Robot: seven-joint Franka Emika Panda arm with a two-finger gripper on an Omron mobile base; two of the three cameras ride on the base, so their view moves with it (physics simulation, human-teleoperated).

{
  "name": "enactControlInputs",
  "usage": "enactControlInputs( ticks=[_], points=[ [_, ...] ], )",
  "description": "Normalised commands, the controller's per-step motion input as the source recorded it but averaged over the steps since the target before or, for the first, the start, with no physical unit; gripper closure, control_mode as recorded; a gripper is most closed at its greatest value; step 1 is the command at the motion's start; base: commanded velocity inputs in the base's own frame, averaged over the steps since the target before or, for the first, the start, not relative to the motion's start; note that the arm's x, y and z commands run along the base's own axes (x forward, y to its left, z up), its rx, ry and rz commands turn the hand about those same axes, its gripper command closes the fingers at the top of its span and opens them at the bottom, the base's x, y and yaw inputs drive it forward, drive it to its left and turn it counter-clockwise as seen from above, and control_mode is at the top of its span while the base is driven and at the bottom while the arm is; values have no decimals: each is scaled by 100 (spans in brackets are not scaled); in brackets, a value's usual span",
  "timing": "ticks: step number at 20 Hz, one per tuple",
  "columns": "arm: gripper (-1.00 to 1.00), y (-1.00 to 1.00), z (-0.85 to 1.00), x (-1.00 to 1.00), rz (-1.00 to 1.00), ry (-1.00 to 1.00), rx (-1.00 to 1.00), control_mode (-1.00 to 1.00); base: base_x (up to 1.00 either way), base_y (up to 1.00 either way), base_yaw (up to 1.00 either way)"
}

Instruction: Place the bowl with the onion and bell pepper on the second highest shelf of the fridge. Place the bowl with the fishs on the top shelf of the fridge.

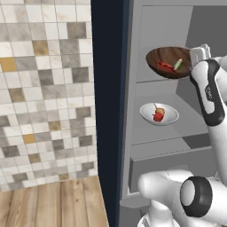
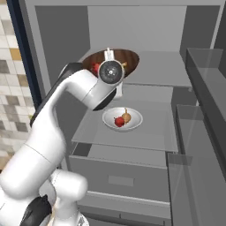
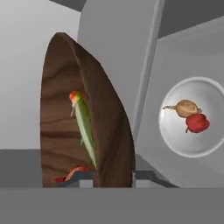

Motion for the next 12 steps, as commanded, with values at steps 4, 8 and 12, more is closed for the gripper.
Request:
enactControlInputs(
  ticks=[4, 8, 12],
  points=[
    [100, 0, -9, 100, 0, 11, 0, -100, 0, 0, 0],
    [-100, 12, -2, 77, -8, 5, 0, -100, 0, 0, 0],
    [-100, 18, 17, -56, -5, -5, 0, -100, 0, 0, 0]
  ],
)
